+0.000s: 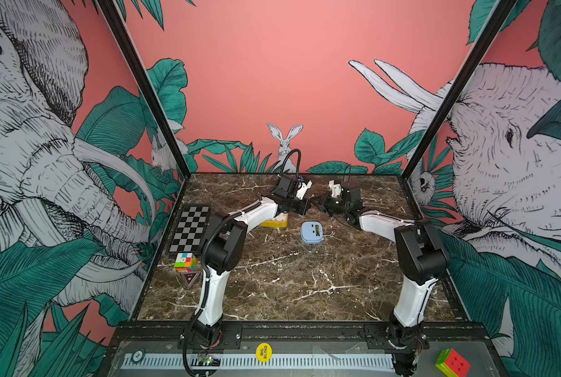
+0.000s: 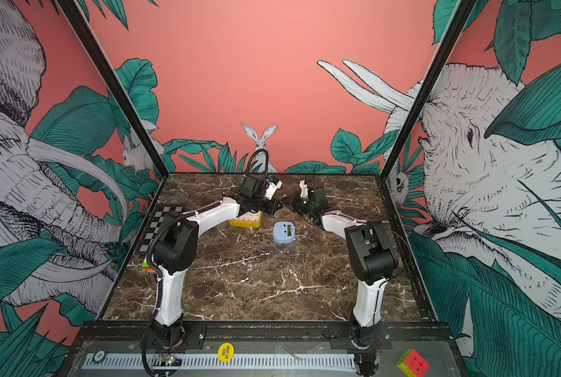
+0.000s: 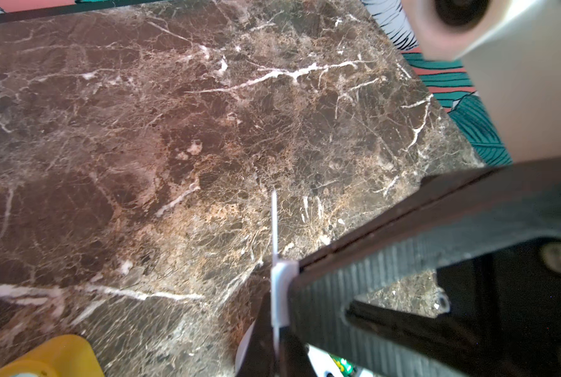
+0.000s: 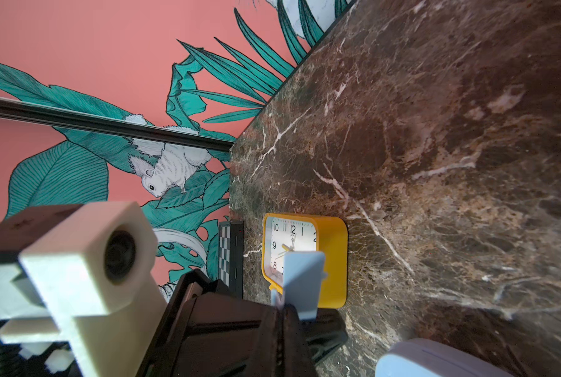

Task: Insert the battery into the alarm
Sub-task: Pick up the cover from the center of the board, then place the cover at the center of the board.

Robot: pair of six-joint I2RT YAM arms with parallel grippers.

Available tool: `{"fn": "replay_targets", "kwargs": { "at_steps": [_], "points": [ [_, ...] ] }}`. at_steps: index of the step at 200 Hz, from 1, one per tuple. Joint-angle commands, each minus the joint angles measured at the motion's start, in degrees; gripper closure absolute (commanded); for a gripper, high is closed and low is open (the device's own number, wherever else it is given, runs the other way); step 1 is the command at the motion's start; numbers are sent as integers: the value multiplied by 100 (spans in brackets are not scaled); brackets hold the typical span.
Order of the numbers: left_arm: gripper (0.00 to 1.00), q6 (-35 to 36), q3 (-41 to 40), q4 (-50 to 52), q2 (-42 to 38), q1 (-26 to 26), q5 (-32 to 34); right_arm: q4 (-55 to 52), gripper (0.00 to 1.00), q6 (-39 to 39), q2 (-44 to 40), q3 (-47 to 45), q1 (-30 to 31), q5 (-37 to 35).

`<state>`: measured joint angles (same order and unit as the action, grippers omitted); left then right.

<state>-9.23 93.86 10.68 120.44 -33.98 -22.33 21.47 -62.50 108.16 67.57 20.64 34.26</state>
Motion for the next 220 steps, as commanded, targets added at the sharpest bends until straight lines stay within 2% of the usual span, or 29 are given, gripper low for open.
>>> {"fn": "replay_targets", "kwargs": {
  "at_steps": [1, 12, 28, 65, 107, 162, 220],
  "points": [
    [100, 165, 270, 415, 44, -54, 419, -38, 73, 113, -50, 41, 2, -82],
    [100, 293, 376, 660, 82, -90, 756, -344, 57, 306, -208, 37, -29, -274],
    [100, 456, 495, 989, 152, -150, 1335, -951, 45, 708, -532, -27, -111, -652],
    [100, 771, 660, 1441, 398, -287, 2673, -1921, 33, 1283, -1449, -556, -445, -1549],
    [100, 1208, 1098, 1831, 949, -549, 3675, -2514, 31, 1801, -2214, -1007, -693, -1766],
    [100, 1680, 1720, 2364, 1561, -932, 4817, -3007, 31, 2309, -2613, -1294, -750, -1684],
    [100, 1680, 2341, 3032, 2136, -1060, 5165, -2899, 31, 2400, -2642, -1610, -761, -1506]
  ]
}}
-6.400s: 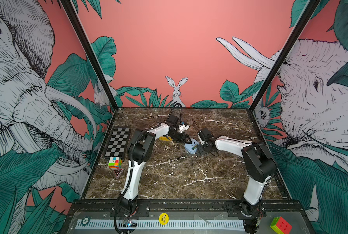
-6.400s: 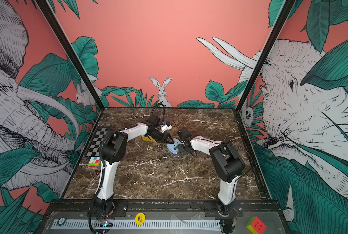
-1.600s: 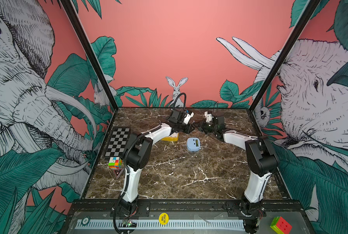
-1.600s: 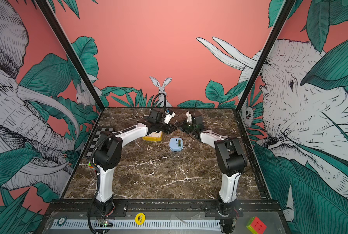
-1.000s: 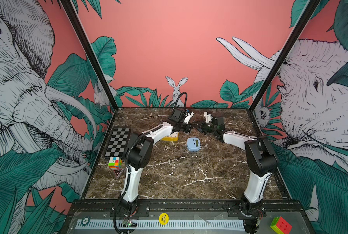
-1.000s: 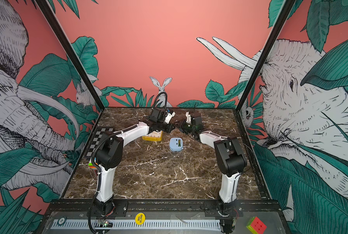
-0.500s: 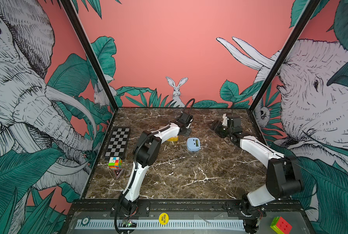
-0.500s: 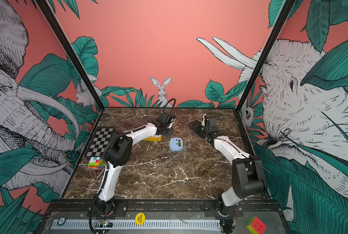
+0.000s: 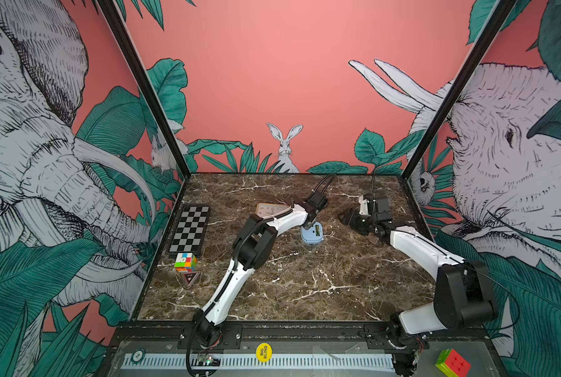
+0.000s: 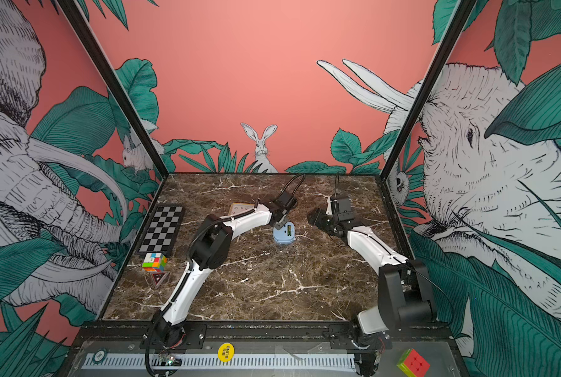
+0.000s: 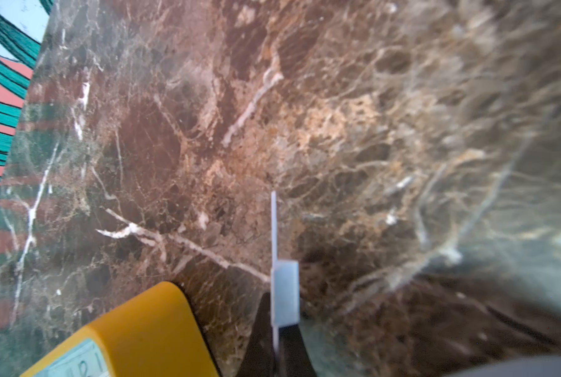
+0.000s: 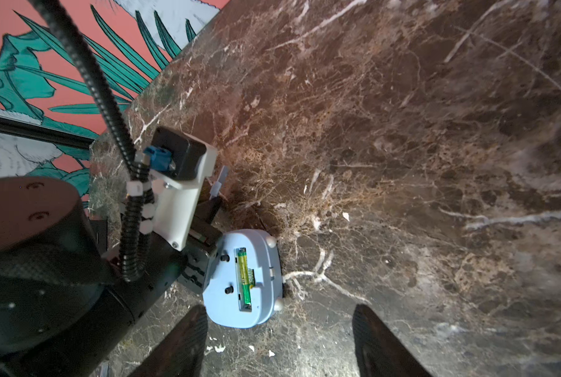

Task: Insert the battery into the alarm
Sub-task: Place the cover at the center of the board.

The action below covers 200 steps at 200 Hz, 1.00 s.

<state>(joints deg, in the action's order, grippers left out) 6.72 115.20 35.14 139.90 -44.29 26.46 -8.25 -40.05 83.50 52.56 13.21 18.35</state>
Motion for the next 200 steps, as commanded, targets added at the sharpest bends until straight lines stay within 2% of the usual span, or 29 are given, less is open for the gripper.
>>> {"fn": "replay_targets", "kwargs": {
  "at_steps": [1, 10, 57, 105, 164, 184, 200],
  "points": [
    [100, 88, 211, 593, 198, -32, 293, 76, 31, 156, -177, -116, -23, 83],
    [100, 37, 218, 646, 208, -49, 329, 117, 31, 147, -184, -157, -23, 105],
    [67, -181, 199, 705, 64, -96, 142, 214, 30, 153, -68, -185, -29, 118],
    [51, -403, 468, 907, -140, -84, -204, 116, 29, 258, 228, 184, -28, 141],
    [42, -821, 409, 1014, -843, 129, -790, -192, 33, 380, 1051, 1055, 49, 204],
    [41, -1136, 115, 807, -1287, 511, -1552, -425, 37, 516, 1472, 1412, 240, 92],
    [41, -1370, -513, 220, -1851, 835, -2372, -661, 40, 643, 1845, 1776, 417, 35]
  ]
}}
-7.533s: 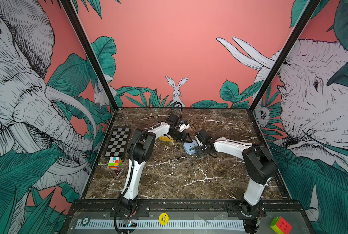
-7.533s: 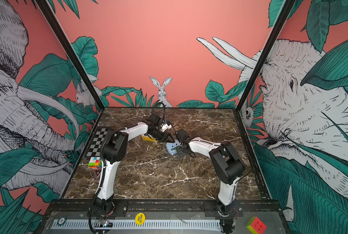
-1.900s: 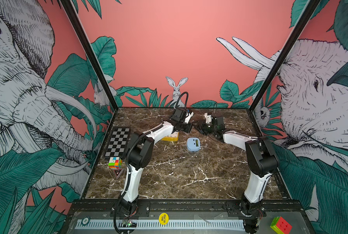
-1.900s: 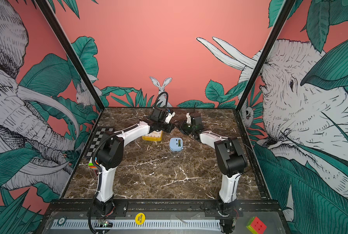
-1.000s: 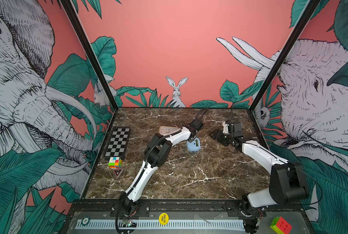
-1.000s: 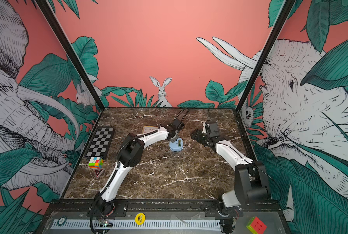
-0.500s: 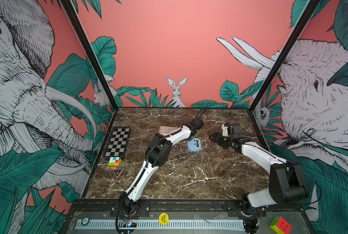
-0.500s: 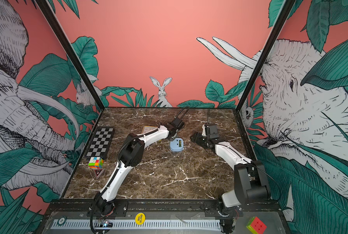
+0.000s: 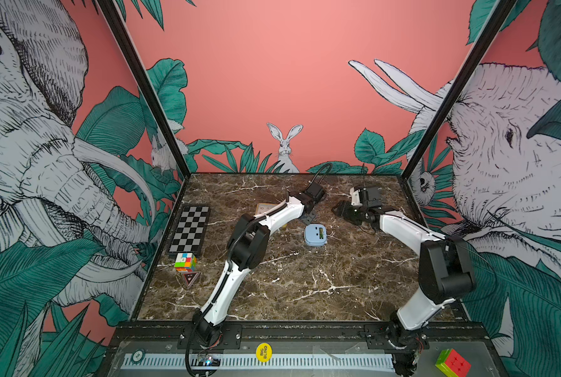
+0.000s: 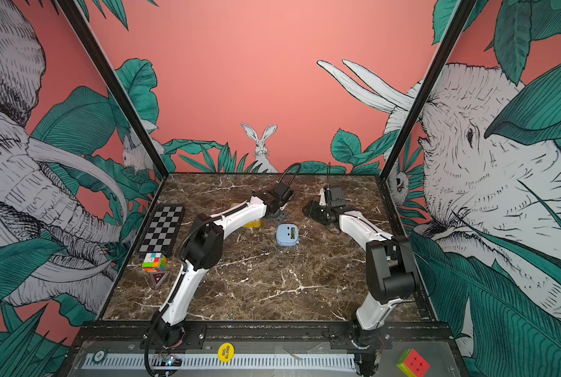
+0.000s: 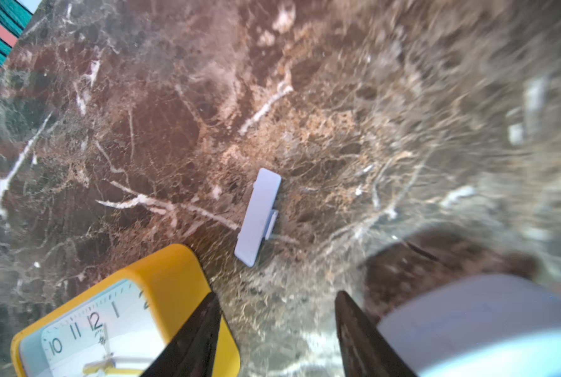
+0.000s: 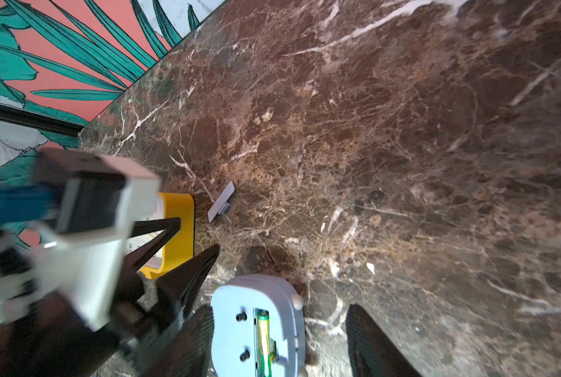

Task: Insert the battery into the alarm
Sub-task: Place the cover at the center of the board, then pick up the cover from the center of the board.

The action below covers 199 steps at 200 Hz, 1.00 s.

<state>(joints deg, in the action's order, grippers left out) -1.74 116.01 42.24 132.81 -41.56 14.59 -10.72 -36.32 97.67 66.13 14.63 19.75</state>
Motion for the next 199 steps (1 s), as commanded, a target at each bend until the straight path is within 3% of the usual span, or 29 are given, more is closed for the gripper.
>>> {"fn": "replay_targets", "kwargs": {
  "at_steps": [1, 31, 81, 144, 199],
  "points": [
    [41, -540, -635, -529, -1161, 579, -1239, -422, 40, 276, 455, 440, 285, -108],
    [41, -986, -1695, -1419, -2025, 1155, -2312, -808, 46, 312, 1169, 1223, 628, -250],
    [41, -1197, -2299, -1604, -2254, 1812, -3378, -374, 52, -291, 1714, 1489, 1001, -360],
    [41, -978, -2380, -1368, -2251, 2035, -3735, -26, 52, -1208, 2269, 1981, 1482, -1031],
    [41, -1030, -2530, -1420, -2242, 2218, -3814, -195, 55, -1703, 2683, 2396, 1552, -1427]
  ]
}}
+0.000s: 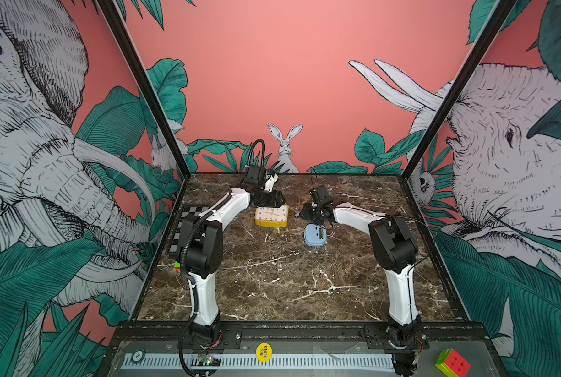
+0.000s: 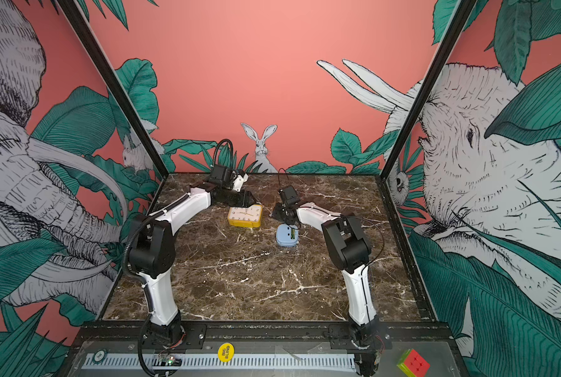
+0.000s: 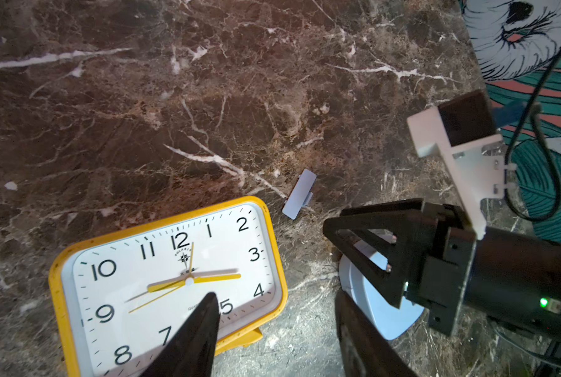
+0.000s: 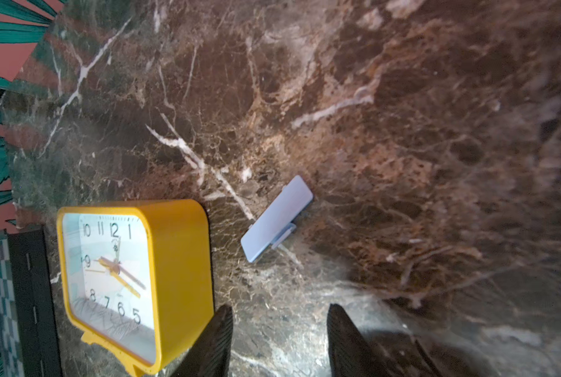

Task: Insert the battery into the alarm
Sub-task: Pick up the cover from the center of the board.

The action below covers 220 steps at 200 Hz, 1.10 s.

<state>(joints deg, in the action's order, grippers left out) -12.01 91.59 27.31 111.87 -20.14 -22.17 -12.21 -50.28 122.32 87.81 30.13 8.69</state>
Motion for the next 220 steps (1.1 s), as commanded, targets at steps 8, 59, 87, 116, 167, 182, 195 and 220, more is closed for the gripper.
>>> {"fn": "replay_targets", "kwargs": {
  "at_steps": [8, 59, 87, 116, 167, 182, 195, 220],
  "points": [
    [41, -20, -107, 64, -146, 79, -138, -56, 56, -329, 256, 268, 13, -351],
    [41, -91, -227, 38, -139, 107, -131, -305, 61, -298, 623, 772, 28, -394],
    [41, -117, -304, 14, -157, 141, -108, -484, 61, -273, 794, 1052, 52, -471],
    [41, -148, -320, -6, -131, 185, -134, -954, 63, -74, 944, 1402, 76, -572],
    [41, -188, -374, -44, -113, 231, -164, -1584, 64, 141, 1277, 1985, 107, -500],
    [41, -205, -401, -48, -113, 256, -182, -1860, 65, 281, 1402, 2264, 117, -530],
    [41, -205, -406, -49, -113, 265, -183, -2099, 65, 423, 1554, 2521, 124, -554],
    [41, -223, -431, -52, -122, 291, -191, -2591, 69, 762, 1860, 3128, 117, -499]
  ]
}}
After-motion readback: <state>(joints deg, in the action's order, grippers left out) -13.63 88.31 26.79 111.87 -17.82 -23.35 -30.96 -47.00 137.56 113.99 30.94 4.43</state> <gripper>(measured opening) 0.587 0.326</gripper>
